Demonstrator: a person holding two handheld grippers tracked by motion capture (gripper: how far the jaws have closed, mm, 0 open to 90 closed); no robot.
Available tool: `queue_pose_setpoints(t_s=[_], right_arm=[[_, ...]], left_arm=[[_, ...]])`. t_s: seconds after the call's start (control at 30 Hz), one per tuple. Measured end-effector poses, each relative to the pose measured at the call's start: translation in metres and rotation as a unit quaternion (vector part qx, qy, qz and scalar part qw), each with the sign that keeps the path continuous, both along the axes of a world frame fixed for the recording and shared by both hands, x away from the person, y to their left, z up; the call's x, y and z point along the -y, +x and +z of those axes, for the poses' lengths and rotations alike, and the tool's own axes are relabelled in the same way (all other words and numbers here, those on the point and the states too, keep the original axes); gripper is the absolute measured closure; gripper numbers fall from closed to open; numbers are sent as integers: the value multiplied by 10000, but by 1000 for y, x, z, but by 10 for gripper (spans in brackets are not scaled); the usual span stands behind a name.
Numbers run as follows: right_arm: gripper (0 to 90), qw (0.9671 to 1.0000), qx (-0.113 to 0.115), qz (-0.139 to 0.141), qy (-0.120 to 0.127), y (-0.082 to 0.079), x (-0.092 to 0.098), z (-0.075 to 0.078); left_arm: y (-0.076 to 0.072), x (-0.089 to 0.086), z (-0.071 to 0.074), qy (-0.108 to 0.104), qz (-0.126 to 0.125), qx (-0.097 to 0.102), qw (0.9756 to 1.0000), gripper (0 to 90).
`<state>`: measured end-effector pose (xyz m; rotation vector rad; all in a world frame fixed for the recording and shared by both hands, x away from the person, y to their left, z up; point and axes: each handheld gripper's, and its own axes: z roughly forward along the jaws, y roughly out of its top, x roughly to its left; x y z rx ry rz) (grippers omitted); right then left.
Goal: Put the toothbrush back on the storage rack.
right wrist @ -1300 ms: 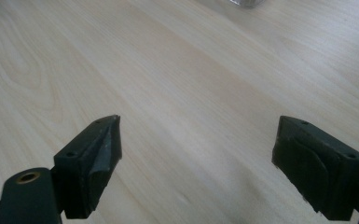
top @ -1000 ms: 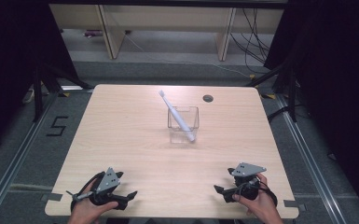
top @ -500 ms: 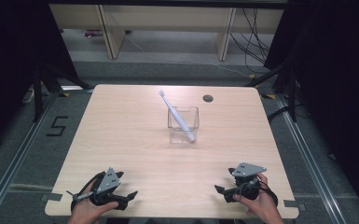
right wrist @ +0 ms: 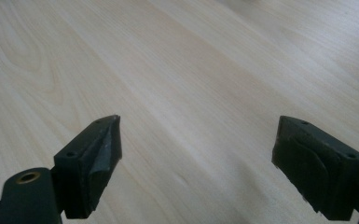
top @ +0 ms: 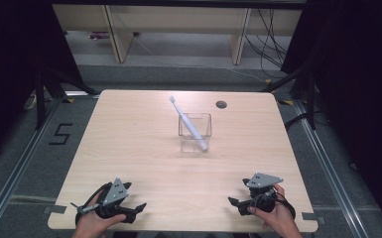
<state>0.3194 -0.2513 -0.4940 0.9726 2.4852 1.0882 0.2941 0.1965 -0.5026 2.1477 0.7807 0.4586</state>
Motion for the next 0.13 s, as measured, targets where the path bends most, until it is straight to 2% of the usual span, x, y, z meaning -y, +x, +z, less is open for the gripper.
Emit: queue_pose_setpoints(t_s=[0.13], right_arm=[[162, 10000, 76, -18, -38, 0, 0, 0]], left_arm=[[0, 0, 0, -4, 7, -4, 10000, 149]])
